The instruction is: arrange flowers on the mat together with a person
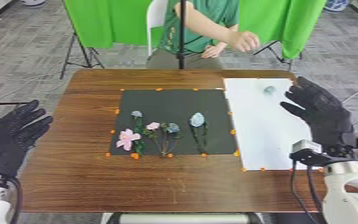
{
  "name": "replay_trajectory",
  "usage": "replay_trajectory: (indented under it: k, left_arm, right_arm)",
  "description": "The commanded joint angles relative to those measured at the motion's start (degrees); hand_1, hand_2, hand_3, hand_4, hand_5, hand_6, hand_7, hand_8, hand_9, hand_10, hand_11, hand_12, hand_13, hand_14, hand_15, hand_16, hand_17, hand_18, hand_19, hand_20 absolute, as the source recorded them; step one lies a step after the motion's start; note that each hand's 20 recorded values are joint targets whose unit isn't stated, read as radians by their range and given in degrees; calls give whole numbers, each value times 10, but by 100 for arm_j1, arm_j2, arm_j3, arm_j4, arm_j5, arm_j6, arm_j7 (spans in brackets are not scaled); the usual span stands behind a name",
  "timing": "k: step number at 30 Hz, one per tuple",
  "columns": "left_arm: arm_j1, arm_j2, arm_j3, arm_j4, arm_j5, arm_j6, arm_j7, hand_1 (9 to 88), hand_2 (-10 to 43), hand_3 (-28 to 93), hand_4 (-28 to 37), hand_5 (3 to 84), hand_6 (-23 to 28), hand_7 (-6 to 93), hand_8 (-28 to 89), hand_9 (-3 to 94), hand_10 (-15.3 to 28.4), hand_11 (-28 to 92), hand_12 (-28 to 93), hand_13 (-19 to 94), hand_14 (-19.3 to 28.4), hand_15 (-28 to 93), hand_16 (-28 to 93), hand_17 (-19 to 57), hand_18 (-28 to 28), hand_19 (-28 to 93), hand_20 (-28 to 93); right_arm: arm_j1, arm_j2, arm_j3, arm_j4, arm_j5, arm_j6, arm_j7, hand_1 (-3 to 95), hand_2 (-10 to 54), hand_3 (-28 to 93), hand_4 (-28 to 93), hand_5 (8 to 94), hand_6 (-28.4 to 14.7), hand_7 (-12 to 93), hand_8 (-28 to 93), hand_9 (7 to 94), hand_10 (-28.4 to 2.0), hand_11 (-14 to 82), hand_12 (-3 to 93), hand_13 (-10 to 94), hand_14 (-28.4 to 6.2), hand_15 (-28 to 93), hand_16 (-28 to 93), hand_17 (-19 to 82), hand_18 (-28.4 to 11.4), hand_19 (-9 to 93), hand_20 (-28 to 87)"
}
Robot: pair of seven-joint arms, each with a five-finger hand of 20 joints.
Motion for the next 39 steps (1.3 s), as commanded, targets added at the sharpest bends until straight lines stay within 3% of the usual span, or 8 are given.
replay_trajectory:
  k: [1, 9, 15, 20, 24, 31, 36, 39]
  left_arm:
    - [-50, -57, 138, 92, 13, -80, -18, 288, 14, 675, -203, 384, 41, 207, -85, 339, 134, 229, 186, 290, 161, 327, 15, -55, 211, 430, 141]
    - [-40, -93, 178, 97, 25, -117, -86, 287, 13, 676, -202, 385, 41, 207, -85, 339, 134, 230, 186, 291, 161, 328, 15, -55, 211, 430, 142]
    - [-207, 85, 126, 157, 9, -101, -62, 288, 13, 676, -202, 385, 41, 209, -85, 338, 134, 229, 185, 290, 160, 326, 14, -56, 211, 430, 143]
    - [-29, -34, 16, 111, 37, -127, -139, 288, 13, 676, -202, 384, 42, 208, -85, 339, 134, 229, 186, 291, 160, 326, 15, -55, 211, 430, 143]
    - [-270, 59, 171, 188, 43, -175, -134, 288, 13, 676, -202, 385, 42, 207, -85, 339, 134, 229, 186, 291, 161, 326, 15, -55, 211, 430, 143]
    - [36, -8, 0, 76, 29, -124, -129, 288, 13, 676, -202, 384, 41, 208, -85, 339, 134, 230, 185, 291, 161, 327, 15, -56, 211, 430, 143]
    - [-120, 102, 66, 100, 56, -183, -155, 288, 14, 675, -202, 384, 42, 207, -85, 339, 133, 229, 186, 291, 160, 326, 15, -55, 210, 429, 143]
    - [9, 35, 13, 71, 26, -133, -171, 288, 14, 675, -202, 384, 41, 207, -85, 339, 132, 229, 186, 290, 160, 325, 15, -56, 211, 430, 143]
  right_arm:
    - [-405, -137, -165, 74, -282, 131, 65, 196, -34, 868, -238, 416, -31, 164, -99, 395, -136, 114, 229, 320, -116, 119, 338, 101, -194, 384, 256]
    - [-509, -161, -19, 72, -268, -17, 119, 197, -35, 870, -240, 414, -35, 167, -103, 396, -139, 122, 229, 319, -118, 129, 333, 100, -195, 391, 259]
    - [-661, -188, 120, 32, -241, -19, -70, 198, -34, 871, -240, 414, -36, 168, -103, 395, -140, 123, 228, 319, -117, 134, 328, 99, -196, 395, 259]
    - [-681, -280, 137, 81, -253, -166, -42, 199, -34, 871, -241, 414, -36, 169, -104, 395, -138, 124, 228, 318, -116, 136, 325, 98, -196, 398, 259]
    - [-769, -271, 269, 62, -199, -97, -96, 200, -33, 872, -240, 413, -35, 170, -105, 395, -138, 125, 228, 318, -117, 139, 324, 97, -196, 400, 260]
    - [-852, -390, 348, 49, -266, -417, -32, 203, -31, 873, -240, 413, -36, 173, -106, 392, -140, 127, 229, 317, -115, 144, 322, 96, -196, 405, 262]
    - [-765, -333, 316, 66, -195, -338, -117, 203, -31, 874, -240, 412, -36, 176, -106, 394, -141, 129, 229, 317, -115, 147, 320, 95, -198, 411, 265]
    - [-739, -391, 261, 105, -222, -443, -43, 204, -30, 873, -240, 412, -36, 177, -107, 394, -141, 130, 228, 316, -115, 150, 320, 93, -198, 413, 265]
